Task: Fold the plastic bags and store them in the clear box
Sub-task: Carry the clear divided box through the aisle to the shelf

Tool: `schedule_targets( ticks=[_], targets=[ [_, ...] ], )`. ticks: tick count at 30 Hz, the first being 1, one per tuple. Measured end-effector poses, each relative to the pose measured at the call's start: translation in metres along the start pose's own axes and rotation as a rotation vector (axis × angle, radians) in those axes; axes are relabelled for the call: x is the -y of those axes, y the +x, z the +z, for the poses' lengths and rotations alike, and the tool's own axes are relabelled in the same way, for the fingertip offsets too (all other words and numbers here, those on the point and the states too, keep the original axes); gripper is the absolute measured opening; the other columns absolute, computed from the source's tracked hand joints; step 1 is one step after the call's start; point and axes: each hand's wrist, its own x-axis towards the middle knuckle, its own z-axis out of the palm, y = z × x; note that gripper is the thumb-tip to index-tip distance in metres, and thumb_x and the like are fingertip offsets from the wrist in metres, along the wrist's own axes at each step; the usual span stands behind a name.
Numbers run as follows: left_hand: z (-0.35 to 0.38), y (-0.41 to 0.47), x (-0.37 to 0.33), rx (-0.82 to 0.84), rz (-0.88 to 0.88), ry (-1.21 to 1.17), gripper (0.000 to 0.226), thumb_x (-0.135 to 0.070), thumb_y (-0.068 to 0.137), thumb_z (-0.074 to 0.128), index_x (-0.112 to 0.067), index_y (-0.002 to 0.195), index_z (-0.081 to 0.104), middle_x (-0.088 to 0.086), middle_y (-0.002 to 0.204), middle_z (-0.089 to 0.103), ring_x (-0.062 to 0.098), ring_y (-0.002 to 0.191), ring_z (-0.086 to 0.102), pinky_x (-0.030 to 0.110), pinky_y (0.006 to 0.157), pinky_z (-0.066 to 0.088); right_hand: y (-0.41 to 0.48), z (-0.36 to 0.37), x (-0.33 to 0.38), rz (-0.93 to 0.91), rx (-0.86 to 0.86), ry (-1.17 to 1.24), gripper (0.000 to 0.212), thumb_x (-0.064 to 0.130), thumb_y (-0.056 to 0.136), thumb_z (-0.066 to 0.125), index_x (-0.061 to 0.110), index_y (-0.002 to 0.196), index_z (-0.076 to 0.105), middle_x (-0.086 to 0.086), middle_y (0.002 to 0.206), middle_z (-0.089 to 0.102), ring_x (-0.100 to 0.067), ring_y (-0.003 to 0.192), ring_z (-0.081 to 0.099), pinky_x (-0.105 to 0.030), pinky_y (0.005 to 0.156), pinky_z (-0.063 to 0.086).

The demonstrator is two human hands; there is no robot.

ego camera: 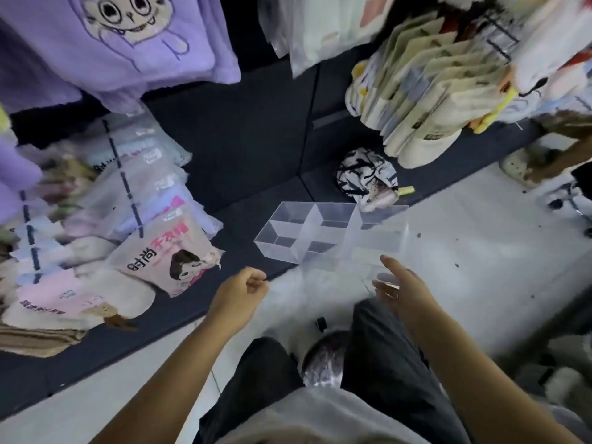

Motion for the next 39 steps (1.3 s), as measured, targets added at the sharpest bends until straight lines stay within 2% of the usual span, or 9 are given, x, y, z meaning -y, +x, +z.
schedule_targets(
  ticks=[4, 9, 16, 19, 27, 32, 34, 36, 39],
  targets=[
    [0.037, 0.042, 0.009, -0.126, -0.146, -0.079, 0.016, -0.028, 0.093, 0.058, -0.023, 0.108, 0.061, -0.01, 0.102, 0.064, 0.009, 0.095, 0.06, 0.021, 0.077, 0.043, 0.089, 0.012, 0.023, 0.045, 0.099, -0.159, 0.049, 0.034, 0.084, 0.071, 0.006, 0.121, 0.053, -0.014, 0.101, 0.061, -0.03, 0.091, 0.064, -0.032, 0.067, 0.051],
    [0.113, 0.138, 0.035, -0.184, -0.295, 0.027, 0.022, -0.031, 0.096, 0.05, -0.016, 0.108, 0.062, 0.004, 0.105, 0.066, 0.025, 0.099, 0.061, 0.032, 0.082, 0.048, 0.227, 0.058, 0.036, 0.195, 0.229, -0.257, 0.036, 0.029, 0.081, 0.075, 0.007, 0.107, 0.062, -0.018, 0.098, 0.061, -0.027, 0.066, 0.065, -0.031, 0.057, 0.058],
    [0.217, 0.268, 0.112, -0.113, -0.343, 0.218, 0.039, -0.037, 0.1, 0.042, -0.013, 0.129, 0.052, 0.007, 0.131, 0.057, 0.027, 0.12, 0.054, 0.037, 0.102, 0.045, 0.381, 0.132, -0.029, 0.113, 0.326, -0.369, 0.054, 0.018, 0.085, 0.072, 0.02, 0.13, 0.041, -0.012, 0.122, 0.049, -0.025, 0.083, 0.065, -0.032, 0.059, 0.058],
    [0.246, 0.311, 0.155, -0.089, -0.347, 0.278, 0.046, -0.042, 0.099, 0.04, -0.015, 0.137, 0.045, 0.008, 0.141, 0.048, 0.028, 0.129, 0.044, 0.041, 0.109, 0.035, 0.434, 0.148, -0.06, 0.181, 0.347, -0.301, 0.061, 0.018, 0.088, 0.069, 0.02, 0.14, 0.038, -0.011, 0.116, 0.05, -0.022, 0.076, 0.061, -0.031, 0.062, 0.06],
    [0.311, 0.399, 0.264, -0.082, -0.25, 0.403, 0.066, -0.054, 0.098, 0.029, -0.016, 0.151, 0.02, 0.004, 0.16, 0.017, 0.023, 0.147, 0.009, 0.043, 0.119, 0.006, 0.551, 0.164, -0.133, 0.072, 0.205, -0.344, 0.04, 0.032, 0.097, 0.055, 0.014, 0.132, 0.051, -0.012, 0.109, 0.06, -0.017, 0.076, 0.058, -0.029, 0.074, 0.051],
    [0.35, 0.413, 0.307, -0.125, -0.205, 0.524, 0.069, -0.057, 0.098, 0.024, -0.019, 0.154, 0.009, 0.001, 0.162, -0.003, 0.023, 0.148, -0.005, 0.044, 0.118, 0.0, 0.578, 0.166, -0.159, 0.004, 0.085, -0.339, 0.04, 0.026, 0.097, 0.051, 0.003, 0.13, 0.052, -0.009, 0.082, 0.056, -0.017, 0.073, 0.056, -0.034, 0.091, 0.051],
    [0.362, 0.412, 0.316, -0.171, -0.187, 0.506, 0.07, -0.058, 0.098, 0.023, -0.02, 0.154, 0.004, 0.0, 0.161, -0.009, 0.023, 0.148, -0.01, 0.043, 0.118, -0.001, 0.574, 0.167, -0.169, -0.117, -0.015, -0.456, 0.046, 0.025, 0.096, 0.052, 0.0, 0.134, 0.047, -0.018, 0.116, 0.058, -0.03, 0.104, 0.059, -0.04, 0.099, 0.044],
    [0.367, 0.411, 0.319, -0.189, -0.169, 0.482, 0.072, -0.059, 0.097, 0.023, -0.021, 0.154, 0.002, 0.0, 0.161, -0.012, 0.023, 0.147, -0.013, 0.041, 0.117, -0.002, 0.556, 0.169, -0.186, -0.428, -0.226, -0.651, 0.049, 0.022, 0.092, 0.057, 0.002, 0.135, 0.045, -0.023, 0.136, 0.044, -0.04, 0.123, 0.046, -0.046, 0.099, 0.039],
    [0.368, 0.408, 0.321, -0.168, -0.161, 0.508, 0.073, -0.061, 0.096, 0.022, -0.021, 0.154, -0.001, 0.0, 0.16, -0.015, 0.023, 0.147, -0.015, 0.04, 0.118, -0.004, 0.513, 0.178, -0.227, -1.116, 0.02, -0.99, 0.054, 0.026, 0.09, 0.058, 0.009, 0.139, 0.042, -0.021, 0.144, 0.037, -0.039, 0.131, 0.037, -0.047, 0.104, 0.034]
  ],
)
